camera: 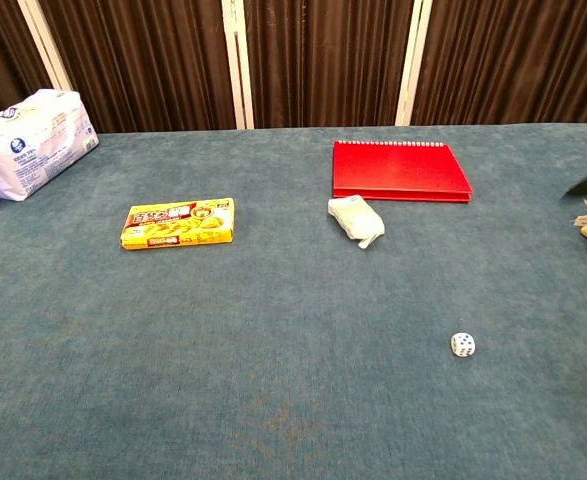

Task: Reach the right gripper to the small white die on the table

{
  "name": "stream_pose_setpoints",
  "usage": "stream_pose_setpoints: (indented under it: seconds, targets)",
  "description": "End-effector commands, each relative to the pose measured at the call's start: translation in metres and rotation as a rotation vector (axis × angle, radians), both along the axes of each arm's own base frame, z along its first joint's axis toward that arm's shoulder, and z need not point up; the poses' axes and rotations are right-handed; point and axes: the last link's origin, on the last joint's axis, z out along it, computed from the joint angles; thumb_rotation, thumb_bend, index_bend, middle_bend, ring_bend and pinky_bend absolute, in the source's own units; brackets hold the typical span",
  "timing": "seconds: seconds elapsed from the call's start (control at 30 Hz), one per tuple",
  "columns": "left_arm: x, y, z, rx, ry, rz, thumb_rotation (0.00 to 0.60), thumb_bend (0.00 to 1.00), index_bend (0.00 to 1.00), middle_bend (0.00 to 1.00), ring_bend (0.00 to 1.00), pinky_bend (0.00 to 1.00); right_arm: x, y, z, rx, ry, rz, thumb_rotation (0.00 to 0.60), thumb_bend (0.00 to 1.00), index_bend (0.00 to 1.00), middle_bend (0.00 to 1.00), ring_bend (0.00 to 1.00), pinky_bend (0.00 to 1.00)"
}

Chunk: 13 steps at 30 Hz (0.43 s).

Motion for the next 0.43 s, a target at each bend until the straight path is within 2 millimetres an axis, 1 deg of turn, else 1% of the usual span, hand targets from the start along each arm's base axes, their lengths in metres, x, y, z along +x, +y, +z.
stream_pose_setpoints:
  seconds: [0.03, 0.07, 0.13, 0.23, 0.43]
  targets:
    - [0.002, -0.002, 0.0, -0.001, -0.004, -0.008, 0.6, 0.0, 0.0, 0.0, 0.0, 0.0, -0.012, 0.006, 0.03, -0.123, -0.064, -0.016, 0.6, 0.0, 0.05, 0.07, 0.01, 0.0]
    - [0.003, -0.004, 0.0, -0.002, -0.006, -0.013, 0.6, 0.0, 0.0, 0.0, 0.0, 0.0, -0.013, 0.007, 0.038, -0.15, -0.079, -0.023, 0.6, 0.0, 0.04, 0.03, 0.0, 0.0]
    - [0.005, -0.006, 0.0, -0.004, -0.007, -0.024, 0.6, 0.0, 0.0, 0.0, 0.0, 0.0, -0.015, 0.01, 0.052, -0.205, -0.098, -0.039, 0.6, 0.0, 0.03, 0.01, 0.0, 0.0]
    - [0.007, -0.008, -0.001, -0.009, -0.006, -0.038, 0.6, 0.0, 0.0, 0.0, 0.0, 0.0, -0.019, 0.015, 0.068, -0.277, -0.109, -0.063, 0.6, 0.0, 0.02, 0.0, 0.0, 0.0]
    - [0.009, -0.01, -0.003, -0.022, -0.003, -0.054, 0.6, 0.0, 0.0, 0.0, 0.0, 0.0, -0.033, 0.022, 0.083, -0.343, -0.098, -0.121, 0.6, 0.0, 0.01, 0.0, 0.0, 0.0]
